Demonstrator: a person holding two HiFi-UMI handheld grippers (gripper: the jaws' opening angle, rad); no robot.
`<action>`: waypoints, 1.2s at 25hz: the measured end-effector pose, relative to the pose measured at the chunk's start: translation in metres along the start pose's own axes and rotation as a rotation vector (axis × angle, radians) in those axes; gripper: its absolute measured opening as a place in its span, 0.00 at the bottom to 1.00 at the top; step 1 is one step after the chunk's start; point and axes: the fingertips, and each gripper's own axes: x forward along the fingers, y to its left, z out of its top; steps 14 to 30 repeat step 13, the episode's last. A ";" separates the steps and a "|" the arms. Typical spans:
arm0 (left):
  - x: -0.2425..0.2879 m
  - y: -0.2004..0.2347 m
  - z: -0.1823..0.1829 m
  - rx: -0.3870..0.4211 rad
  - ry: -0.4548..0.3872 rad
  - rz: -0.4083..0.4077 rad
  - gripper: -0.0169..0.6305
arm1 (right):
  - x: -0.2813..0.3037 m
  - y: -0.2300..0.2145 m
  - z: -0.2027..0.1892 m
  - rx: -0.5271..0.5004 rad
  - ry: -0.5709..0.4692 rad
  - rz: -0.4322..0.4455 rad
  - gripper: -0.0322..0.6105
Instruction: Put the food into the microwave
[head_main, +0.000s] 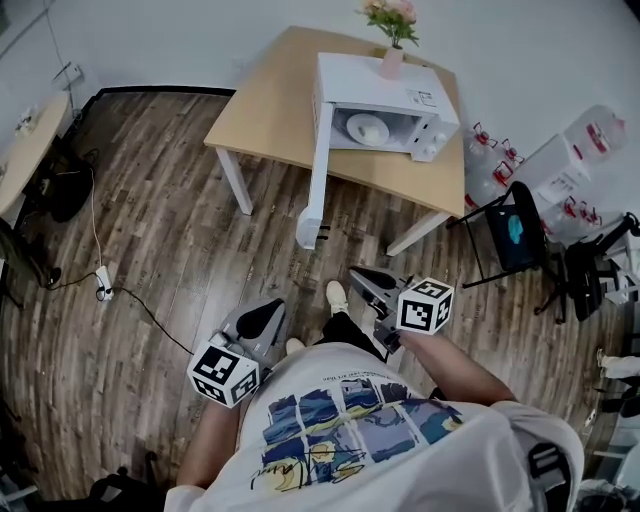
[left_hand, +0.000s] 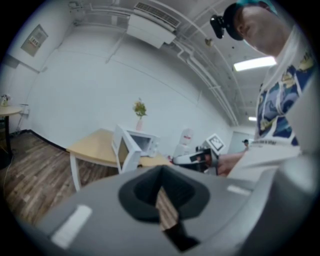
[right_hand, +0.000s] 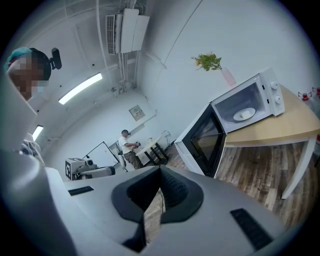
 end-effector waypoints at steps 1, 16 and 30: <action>0.000 0.000 0.000 -0.001 0.001 0.000 0.04 | 0.000 0.000 0.000 -0.001 0.001 0.001 0.06; 0.030 0.013 0.008 -0.011 0.008 0.001 0.04 | 0.005 -0.028 0.013 -0.012 0.016 0.000 0.06; 0.030 0.013 0.008 -0.011 0.008 0.001 0.04 | 0.005 -0.028 0.013 -0.012 0.016 0.000 0.06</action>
